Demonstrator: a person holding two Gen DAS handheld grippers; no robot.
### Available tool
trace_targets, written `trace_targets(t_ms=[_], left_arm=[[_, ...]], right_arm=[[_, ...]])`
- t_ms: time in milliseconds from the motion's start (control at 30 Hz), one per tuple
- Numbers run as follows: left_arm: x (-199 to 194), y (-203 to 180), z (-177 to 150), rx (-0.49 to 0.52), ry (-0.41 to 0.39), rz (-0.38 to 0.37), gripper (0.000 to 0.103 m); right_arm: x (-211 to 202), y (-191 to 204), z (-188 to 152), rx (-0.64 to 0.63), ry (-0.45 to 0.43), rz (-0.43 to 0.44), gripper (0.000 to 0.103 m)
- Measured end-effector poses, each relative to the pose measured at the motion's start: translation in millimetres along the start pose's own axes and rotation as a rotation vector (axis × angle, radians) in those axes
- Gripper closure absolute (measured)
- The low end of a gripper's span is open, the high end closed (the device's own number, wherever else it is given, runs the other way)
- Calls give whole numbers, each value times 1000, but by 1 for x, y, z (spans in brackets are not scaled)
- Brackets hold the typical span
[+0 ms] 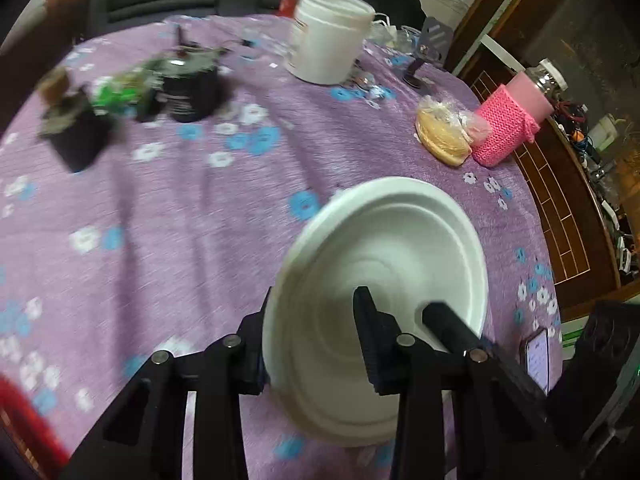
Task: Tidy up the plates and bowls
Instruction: 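Lift the white foam bowl, lower it onto the stack, open both grippers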
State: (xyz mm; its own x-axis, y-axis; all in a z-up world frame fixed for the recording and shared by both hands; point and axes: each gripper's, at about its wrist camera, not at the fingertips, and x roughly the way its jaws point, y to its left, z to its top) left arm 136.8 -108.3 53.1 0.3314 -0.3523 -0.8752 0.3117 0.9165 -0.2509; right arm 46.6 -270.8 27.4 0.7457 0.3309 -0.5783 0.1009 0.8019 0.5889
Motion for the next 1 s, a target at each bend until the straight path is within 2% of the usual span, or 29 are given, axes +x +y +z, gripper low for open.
trace_targets(t_ms=[167,267,367,433,567,667,800,900,1000], left_arm=[[-62,17,-38,-15,-84,87,68],[-108,35,-77,-56,-148,139,68],[-157,56,-122,-94,-208,227,65],[-197,78,-152,-152,-267,264,65],[-266,131,-214,-341,-350,310,65],[-297,150,-247,-429,-385,389,65],[-322,163,-275,-495,-434,474,64],[-321,163,-279,-500,-420,486,64],[-315,160,-280,-479,-403,505,64]], right_arm=[[-7,44,-20,-92,30,91,90],[-13,71,-45,-118,101,181,90],[-21,118,-67,-176,159,284,90],[-30,164,-83,-293,200,360,90],[-45,249,-116,-509,227,510,90],[-56,296,-150,-613,230,610,90],[-53,314,-183,-612,277,694,89],[-43,307,-196,-609,302,685,89],[-33,301,-191,-585,314,676,89]])
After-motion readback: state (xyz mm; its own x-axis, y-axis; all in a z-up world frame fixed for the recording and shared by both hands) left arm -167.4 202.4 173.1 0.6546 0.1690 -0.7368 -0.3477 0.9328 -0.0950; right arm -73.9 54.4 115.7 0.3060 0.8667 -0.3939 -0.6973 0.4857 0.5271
